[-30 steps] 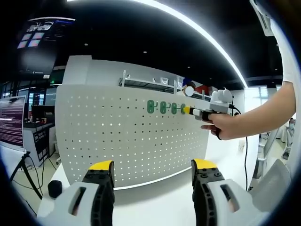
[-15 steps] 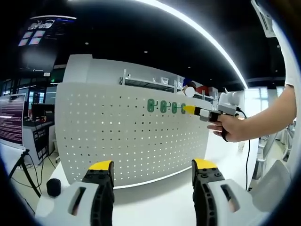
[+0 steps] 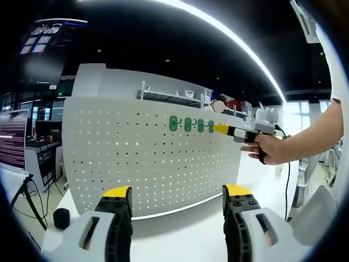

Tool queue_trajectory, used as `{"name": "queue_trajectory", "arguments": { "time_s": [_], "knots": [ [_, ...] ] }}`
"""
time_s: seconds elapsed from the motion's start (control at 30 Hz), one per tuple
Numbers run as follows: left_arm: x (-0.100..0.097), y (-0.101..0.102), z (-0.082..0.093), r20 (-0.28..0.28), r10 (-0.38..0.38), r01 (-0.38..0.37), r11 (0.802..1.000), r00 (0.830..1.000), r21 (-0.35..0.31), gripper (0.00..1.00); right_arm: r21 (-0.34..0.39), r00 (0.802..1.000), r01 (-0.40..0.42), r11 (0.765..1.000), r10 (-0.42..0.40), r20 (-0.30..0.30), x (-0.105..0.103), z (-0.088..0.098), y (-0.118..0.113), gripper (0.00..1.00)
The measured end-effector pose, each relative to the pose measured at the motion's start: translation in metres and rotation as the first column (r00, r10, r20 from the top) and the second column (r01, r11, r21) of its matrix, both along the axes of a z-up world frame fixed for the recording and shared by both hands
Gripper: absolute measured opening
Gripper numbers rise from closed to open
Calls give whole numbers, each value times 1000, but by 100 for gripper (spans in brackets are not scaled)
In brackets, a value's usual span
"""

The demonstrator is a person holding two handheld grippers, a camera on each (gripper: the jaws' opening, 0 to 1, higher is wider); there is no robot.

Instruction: Insert the hook assembly into the mounting plate slot until the hook locks in place.

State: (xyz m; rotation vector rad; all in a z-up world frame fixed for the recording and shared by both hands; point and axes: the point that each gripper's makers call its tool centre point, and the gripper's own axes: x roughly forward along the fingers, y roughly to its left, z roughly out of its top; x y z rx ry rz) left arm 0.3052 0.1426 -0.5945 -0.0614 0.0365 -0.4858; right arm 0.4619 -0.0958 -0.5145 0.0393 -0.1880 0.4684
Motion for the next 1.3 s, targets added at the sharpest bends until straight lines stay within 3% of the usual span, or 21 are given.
{"name": "queue_trajectory", "arguments": {
  "time_s": [0.37, 1.2, 1.3],
  "knots": [
    [3, -6, 2, 6, -18, 18, 1000, 1000, -2, 69, 1, 1000, -28, 1000, 28, -5, -7, 1, 1, 56],
    [4, -16, 7, 21, -51, 51, 999, 998, 0, 70, -2, 998, -48, 999, 48, -37, -73, -31, -23, 60],
    [4, -15, 6, 20, -52, 52, 999, 998, -8, 70, 26, 998, -42, 999, 43, -47, -80, -34, -27, 61]
  ]
}}
